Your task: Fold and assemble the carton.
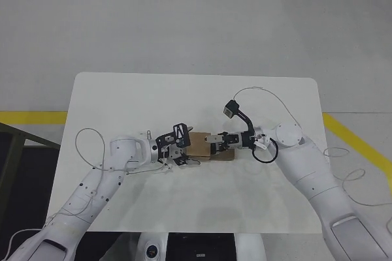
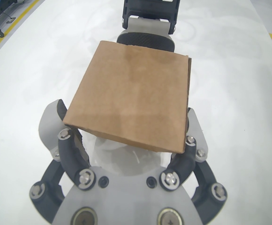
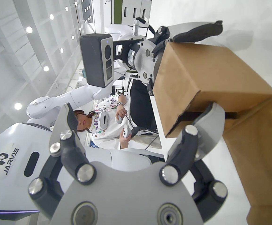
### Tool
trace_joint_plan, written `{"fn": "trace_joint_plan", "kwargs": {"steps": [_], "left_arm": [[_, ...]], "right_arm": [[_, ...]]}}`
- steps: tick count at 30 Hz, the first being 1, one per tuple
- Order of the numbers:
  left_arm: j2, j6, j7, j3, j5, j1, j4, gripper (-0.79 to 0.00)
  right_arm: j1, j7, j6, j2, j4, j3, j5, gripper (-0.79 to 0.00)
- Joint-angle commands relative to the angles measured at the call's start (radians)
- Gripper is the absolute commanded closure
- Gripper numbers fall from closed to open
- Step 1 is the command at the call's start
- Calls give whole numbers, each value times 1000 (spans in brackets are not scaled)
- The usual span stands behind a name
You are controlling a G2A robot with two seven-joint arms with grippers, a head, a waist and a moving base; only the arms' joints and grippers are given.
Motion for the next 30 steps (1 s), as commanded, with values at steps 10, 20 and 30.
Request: {"fn": "trace_joint_plan", "kwargs": {"steps": [10, 20, 30], "left_arm": [[8, -14, 13, -25, 9, 12, -1, -785], [13, -27, 20, -39, 16, 13, 7, -785], [18, -55, 26, -44, 29, 26, -5, -785]], "right_arm": [[11, 16, 21, -19, 29, -30, 24, -785], [22, 30, 22, -32, 35, -48, 31, -785], [43, 29, 13, -43, 67, -52, 34, -785]]}}
